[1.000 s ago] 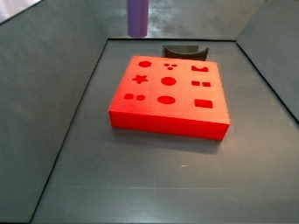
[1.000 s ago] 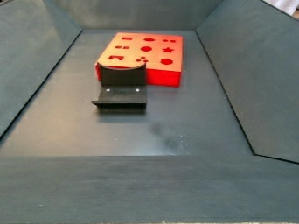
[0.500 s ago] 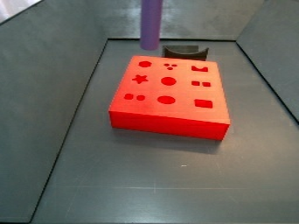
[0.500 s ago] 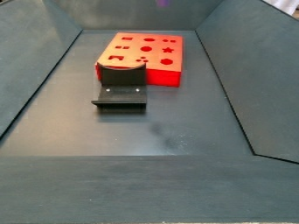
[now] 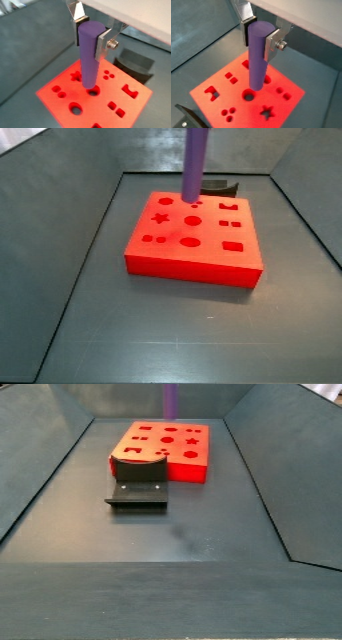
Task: Pick up the round object. Move up. Move to above the board. Insert the round object.
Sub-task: Insert the round object.
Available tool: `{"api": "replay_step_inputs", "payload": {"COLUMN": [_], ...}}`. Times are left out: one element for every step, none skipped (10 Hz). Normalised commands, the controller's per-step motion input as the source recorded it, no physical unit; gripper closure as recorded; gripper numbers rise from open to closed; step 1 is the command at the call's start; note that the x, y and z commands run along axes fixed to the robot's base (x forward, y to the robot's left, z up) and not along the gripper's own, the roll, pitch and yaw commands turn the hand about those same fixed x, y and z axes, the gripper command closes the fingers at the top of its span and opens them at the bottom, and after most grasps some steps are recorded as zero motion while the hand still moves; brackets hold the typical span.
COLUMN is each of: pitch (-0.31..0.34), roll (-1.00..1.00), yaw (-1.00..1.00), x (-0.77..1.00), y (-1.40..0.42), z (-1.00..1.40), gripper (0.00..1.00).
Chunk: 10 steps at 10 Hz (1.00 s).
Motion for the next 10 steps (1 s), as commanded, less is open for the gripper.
{"api": "replay_step_inputs", "payload": {"pitch": [-0.18,-0.223,-0.077,-0.076,-0.063,-0.121,-0.116,-0.13,-0.116,-0.097], "roll": [-0.05,-0.06,-0.11,-0.1,-0.05,-0.04,-0.05,-0.07,-0.06,-0.07], "yaw": [-0.29,-0.31,-0.26,-0.07,-0.01,0.0,0.0,0.0,0.0,0.0], "x": [0.32,0.15,-0.1,-0.27,-0.13,-0.01,0.0,0.0,-0.15,-0.13], "y": [0.41,0.23,0.15,0.06,0.0,-0.04,-0.02,-0.07,-0.13,-0.17], "z": [-0.7,-0.62,-0.13,0.0,-0.05,-0.22,-0.27,-0.28,-0.21,-0.13], "gripper": [1.0,1.0,1.0,1.0,1.0,1.0,1.0,1.0,1.0,1.0]}}
